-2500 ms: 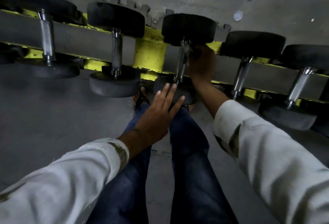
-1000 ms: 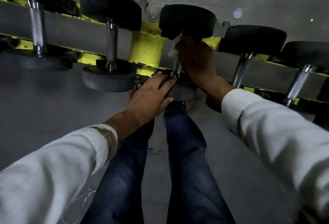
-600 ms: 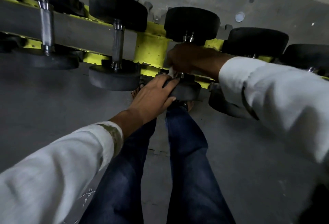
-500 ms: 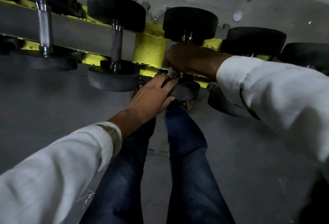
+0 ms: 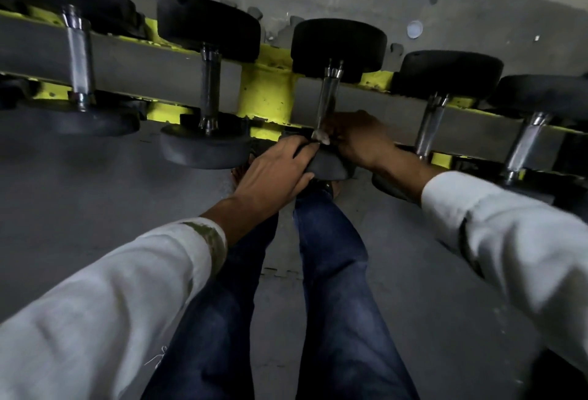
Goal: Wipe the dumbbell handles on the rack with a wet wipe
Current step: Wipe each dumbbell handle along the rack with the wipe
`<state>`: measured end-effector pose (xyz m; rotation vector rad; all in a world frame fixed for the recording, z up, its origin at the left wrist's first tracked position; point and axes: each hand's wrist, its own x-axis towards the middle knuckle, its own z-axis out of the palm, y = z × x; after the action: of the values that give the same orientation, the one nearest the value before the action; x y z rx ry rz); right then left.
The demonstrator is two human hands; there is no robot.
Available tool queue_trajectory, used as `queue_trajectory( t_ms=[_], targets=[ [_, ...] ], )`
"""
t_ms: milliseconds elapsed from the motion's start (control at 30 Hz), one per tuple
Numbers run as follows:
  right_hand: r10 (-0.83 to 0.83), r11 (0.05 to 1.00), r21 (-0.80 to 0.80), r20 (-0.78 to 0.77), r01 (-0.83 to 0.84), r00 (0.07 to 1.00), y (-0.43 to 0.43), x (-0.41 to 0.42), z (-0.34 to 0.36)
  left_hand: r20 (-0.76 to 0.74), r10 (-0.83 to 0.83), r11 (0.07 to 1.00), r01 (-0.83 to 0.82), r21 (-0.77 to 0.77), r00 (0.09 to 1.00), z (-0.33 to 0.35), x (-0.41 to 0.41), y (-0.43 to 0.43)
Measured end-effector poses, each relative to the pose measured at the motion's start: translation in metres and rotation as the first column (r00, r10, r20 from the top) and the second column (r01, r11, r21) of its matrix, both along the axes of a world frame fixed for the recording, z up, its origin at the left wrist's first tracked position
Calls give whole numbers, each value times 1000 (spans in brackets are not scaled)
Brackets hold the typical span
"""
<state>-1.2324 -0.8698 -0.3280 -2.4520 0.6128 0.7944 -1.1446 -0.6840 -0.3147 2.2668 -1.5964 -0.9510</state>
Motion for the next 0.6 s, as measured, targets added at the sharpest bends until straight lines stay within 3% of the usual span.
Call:
queue_trajectory(
  t_ms=[133, 200, 267, 333, 400, 467, 533, 567, 600],
  targets=[
    [-377, 922, 81, -31, 378, 926, -3, 0, -22, 1, -24, 1000, 24, -14, 1000, -5, 1, -1],
    [-590, 780, 205, -74, 592, 804, -7, 3, -36, 5, -36, 999, 36, -11, 999, -6, 2, -2],
    [-754, 559, 356, -157, 748, 638, -11, 8, -44, 18, -51, 999, 51, -8, 999, -6, 2, -3],
    [-879, 238, 546, -231, 803, 418, -16, 19, -44, 26, -58, 998, 59, -11, 998, -6, 0, -4],
    [-918, -174, 721, -365, 670, 154, -23, 34, -47, 28, -65, 998, 65, -14, 997, -7, 0, -3],
    [-864, -408, 757, -501, 509, 52, -29, 47, -53, 25, -68, 998, 68, -16, 997, -7, 1, -3],
    [-829, -505, 728, -559, 465, -24, -24, 49, -58, 20, -73, 997, 73, -8, 997, -4, 1, -5],
    [-850, -475, 726, -525, 497, -45, -20, 48, -63, 19, -77, 997, 77, 2, 997, -3, 1, -6],
    [-908, -355, 708, -415, 611, -46, -16, 46, -60, 21, -79, 997, 79, 13, 997, -3, 1, -7]
  ],
)
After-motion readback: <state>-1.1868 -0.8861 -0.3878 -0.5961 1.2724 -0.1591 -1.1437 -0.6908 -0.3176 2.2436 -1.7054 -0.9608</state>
